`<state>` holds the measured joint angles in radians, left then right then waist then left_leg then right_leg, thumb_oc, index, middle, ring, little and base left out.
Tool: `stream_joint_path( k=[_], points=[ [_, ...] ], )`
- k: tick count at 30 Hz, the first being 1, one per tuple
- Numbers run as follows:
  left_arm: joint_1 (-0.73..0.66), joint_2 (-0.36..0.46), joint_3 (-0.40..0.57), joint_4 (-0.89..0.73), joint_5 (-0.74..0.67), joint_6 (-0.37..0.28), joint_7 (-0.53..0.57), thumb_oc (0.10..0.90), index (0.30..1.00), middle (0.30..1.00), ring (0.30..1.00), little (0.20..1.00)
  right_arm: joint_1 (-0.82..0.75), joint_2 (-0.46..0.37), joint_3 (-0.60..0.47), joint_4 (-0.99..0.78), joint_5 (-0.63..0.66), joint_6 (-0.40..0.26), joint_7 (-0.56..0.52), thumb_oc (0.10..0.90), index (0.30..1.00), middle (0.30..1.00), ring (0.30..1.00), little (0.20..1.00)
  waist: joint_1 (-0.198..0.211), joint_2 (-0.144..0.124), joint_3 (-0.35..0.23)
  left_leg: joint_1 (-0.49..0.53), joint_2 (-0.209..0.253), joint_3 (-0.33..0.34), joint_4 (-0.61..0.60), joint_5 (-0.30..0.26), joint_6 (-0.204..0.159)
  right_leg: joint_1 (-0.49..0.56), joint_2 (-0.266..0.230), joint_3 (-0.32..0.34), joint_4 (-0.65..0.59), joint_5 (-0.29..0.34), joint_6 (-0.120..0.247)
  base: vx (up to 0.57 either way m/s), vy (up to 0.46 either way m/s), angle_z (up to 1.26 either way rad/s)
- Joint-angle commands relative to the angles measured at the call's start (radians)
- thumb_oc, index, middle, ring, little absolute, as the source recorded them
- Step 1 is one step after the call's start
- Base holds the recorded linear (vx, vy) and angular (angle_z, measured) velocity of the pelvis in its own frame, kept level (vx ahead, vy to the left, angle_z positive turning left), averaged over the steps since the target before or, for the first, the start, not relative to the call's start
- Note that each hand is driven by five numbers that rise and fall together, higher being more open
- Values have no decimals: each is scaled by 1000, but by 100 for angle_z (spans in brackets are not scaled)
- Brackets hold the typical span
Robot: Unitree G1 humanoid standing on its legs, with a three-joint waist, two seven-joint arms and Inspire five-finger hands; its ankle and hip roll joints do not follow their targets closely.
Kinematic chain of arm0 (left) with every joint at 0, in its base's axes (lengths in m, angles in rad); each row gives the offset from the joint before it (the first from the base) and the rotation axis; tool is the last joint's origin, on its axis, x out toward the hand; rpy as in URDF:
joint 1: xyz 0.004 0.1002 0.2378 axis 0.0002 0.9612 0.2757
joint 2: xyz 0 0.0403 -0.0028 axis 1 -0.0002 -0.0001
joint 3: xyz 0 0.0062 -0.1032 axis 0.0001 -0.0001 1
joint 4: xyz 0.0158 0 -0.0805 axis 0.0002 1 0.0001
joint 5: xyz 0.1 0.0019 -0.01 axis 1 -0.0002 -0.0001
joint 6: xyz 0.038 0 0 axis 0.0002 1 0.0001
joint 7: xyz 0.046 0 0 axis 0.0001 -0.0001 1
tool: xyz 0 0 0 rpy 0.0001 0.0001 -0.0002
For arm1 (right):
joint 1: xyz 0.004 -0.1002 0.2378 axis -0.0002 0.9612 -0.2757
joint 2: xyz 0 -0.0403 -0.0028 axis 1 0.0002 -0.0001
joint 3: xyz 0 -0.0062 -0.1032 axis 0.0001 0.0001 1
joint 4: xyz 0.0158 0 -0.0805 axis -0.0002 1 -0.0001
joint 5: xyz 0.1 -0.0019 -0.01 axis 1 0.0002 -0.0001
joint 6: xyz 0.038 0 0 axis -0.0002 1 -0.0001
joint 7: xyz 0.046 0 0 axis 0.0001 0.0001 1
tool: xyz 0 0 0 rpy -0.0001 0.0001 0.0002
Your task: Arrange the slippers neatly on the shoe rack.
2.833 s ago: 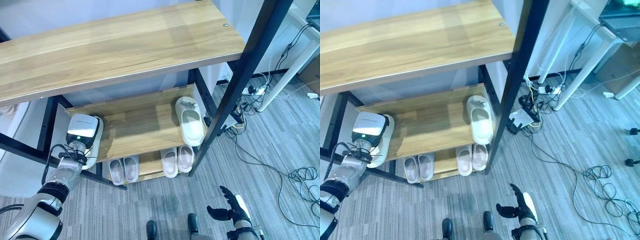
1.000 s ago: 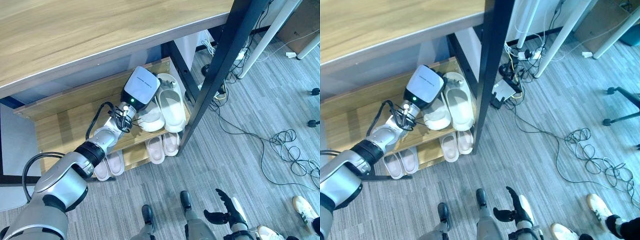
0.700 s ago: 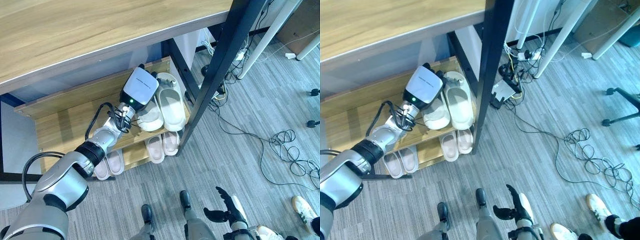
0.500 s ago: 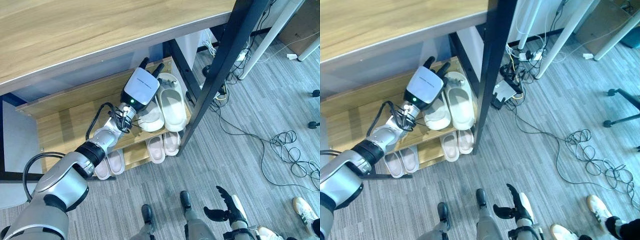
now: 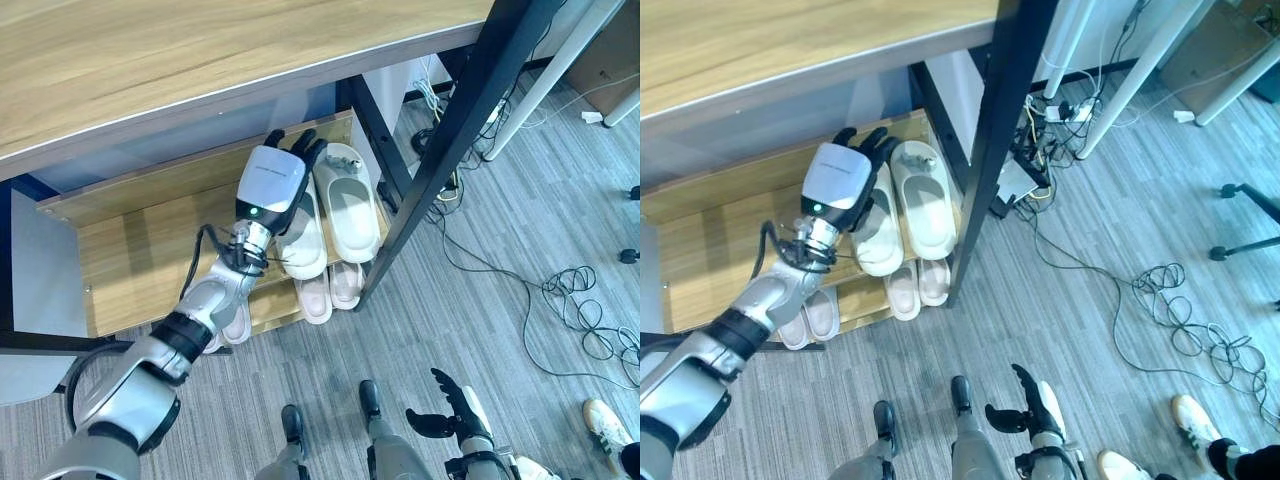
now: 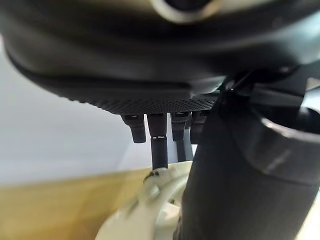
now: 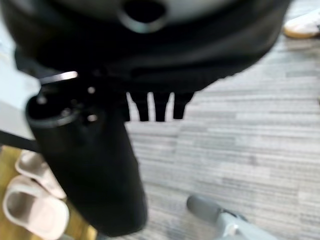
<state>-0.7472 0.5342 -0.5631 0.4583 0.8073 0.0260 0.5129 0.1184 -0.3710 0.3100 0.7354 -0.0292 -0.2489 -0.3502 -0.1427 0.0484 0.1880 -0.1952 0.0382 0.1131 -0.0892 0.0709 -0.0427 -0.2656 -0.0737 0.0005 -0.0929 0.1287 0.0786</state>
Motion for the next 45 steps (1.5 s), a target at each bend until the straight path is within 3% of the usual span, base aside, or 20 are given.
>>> stream_joint_path(
  k=[1, 4, 12, 14, 19, 20, 21, 26, 30, 36, 45],
  points=[
    [-53, -12, 77, 13, -57, -34, 13, 800, 900, 900, 900, 900, 54, -10, -64, -66, -5, -16, -7, 800, 900, 900, 900, 900, 14, -13, -36, 3, -40, -31, 2, -55, -7, 38, 1, -30, 6, -88, 63, 0, 0, 0],
    [-29, -24, 101, -3, -104, -52, 8, 800, 900, 900, 900, 900, 63, -8, -66, -75, -8, -10, -1, 800, 900, 900, 900, 900, 15, -14, -37, 5, -41, -32, 2, -53, -7, 41, 0, -29, 6, -87, 62, -7, 1, 3],
    [70, -17, 234, -105, -394, -156, 23, 800, 900, 900, 900, 900, 93, -4, -85, -97, -14, 12, 20, 800, 900, 900, 900, 900, 22, -9, -55, 17, -45, -33, 2, -50, -5, 54, -5, -32, 6, -84, 60, 4, 1, 0],
    [120, -9, 268, -170, -537, -224, 4, 800, 900, 900, 900, 900, 105, -5, -85, -101, -18, 15, 28, 800, 900, 900, 900, 900, 28, -8, -63, 21, -45, -31, 2, -47, -5, 57, -6, -34, 6, -81, 60, 0, 0, 0],
    [180, -29, 282, -221, -715, -291, -20, 800, 900, 900, 900, 900, 124, -4, -72, -106, -24, 13, 40, 800, 900, 900, 900, 900, 29, -5, -73, 28, -45, -28, 2, -47, -4, 65, -8, -37, 6, -82, 59, 13, 1, 1],
    [203, -51, 292, -246, -842, -335, -41, 800, 900, 900, 900, 900, 128, -5, -67, -108, -28, 14, 45, 800, 900, 900, 900, 900, 29, -6, -74, 28, -45, -27, 2, -46, -4, 66, -9, -37, 6, -80, 58, 0, 0, 0],
    [214, -49, 302, -254, -884, -350, -48, 800, 900, 900, 900, 900, 132, -5, -66, -112, -24, 13, 47, 800, 900, 900, 900, 900, 29, -5, -76, 30, -46, -27, 2, -46, -4, 67, -9, -36, 6, -80, 58, 0, 0, 0],
    [252, 0, 313, -276, -937, -351, -94, 800, 900, 900, 900, 900, 142, -11, -67, -108, -19, 13, 56, 800, 900, 900, 900, 900, 35, -1, -80, 34, -45, -25, 2, -46, -5, 71, -10, -38, 6, -80, 59, 0, 0, 0],
    [393, 11, 405, -295, -1140, -417, -166, 800, 900, 900, 900, 900, 155, 5, -68, -102, -11, 20, 70, 800, 900, 900, 900, 900, 46, -2, -90, 53, -41, -20, 2, -50, -8, 90, -9, -37, 6, -85, 58, 29, -7, -6],
    [493, 17, 434, -309, -1122, -409, -197, 800, 900, 900, 900, 900, 172, 15, -66, -67, -5, 18, 85, 800, 900, 900, 900, 900, 53, -7, -102, 76, -38, -22, 2, -54, -9, 116, -7, -41, 6, -93, 55, 29, -8, 3],
    [568, -5, 332, -321, -1138, -385, -314, 800, 900, 900, 900, 900, 171, 3, -50, -76, -9, 20, 102, 800, 900, 900, 900, 900, 59, -13, -113, 95, -34, -27, 2, -57, -9, 140, -5, -50, 6, -99, 55, 5, -6, 3]
  ],
)
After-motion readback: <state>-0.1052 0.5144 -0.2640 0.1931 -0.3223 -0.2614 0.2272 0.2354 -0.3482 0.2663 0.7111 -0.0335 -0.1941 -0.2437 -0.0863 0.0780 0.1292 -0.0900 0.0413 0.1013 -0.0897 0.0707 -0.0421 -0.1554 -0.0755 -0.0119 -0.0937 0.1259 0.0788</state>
